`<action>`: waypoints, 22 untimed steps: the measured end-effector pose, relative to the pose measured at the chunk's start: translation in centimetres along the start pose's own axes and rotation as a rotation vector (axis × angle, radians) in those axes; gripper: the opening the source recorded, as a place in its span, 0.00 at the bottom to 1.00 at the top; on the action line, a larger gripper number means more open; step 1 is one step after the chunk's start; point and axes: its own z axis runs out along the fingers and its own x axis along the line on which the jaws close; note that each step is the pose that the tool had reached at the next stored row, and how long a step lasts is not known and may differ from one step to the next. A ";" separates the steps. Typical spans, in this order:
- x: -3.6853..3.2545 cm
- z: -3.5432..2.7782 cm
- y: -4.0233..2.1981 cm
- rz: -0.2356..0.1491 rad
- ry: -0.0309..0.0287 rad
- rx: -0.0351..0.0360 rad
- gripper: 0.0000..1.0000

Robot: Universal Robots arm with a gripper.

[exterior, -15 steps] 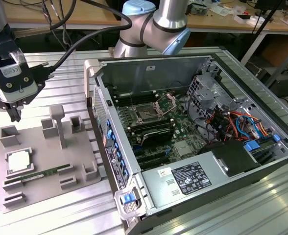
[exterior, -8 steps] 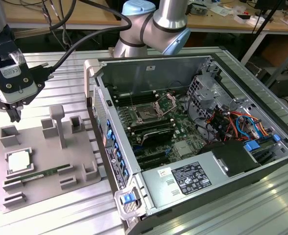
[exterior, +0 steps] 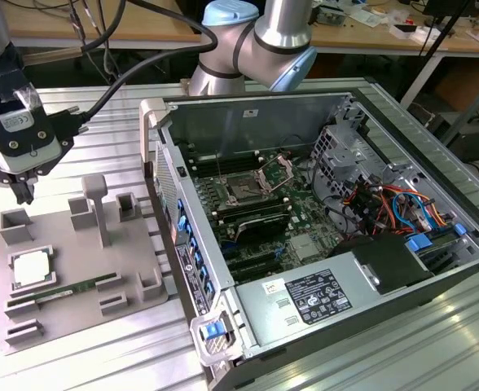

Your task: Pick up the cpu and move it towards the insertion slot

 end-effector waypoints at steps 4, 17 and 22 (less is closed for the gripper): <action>0.02 0.07 0.00 0.000 0.0000 0.0000 0.11; 0.12 0.37 -0.01 0.000 0.0000 0.0000 0.11; 0.15 0.52 -0.02 0.000 0.0000 0.0000 0.11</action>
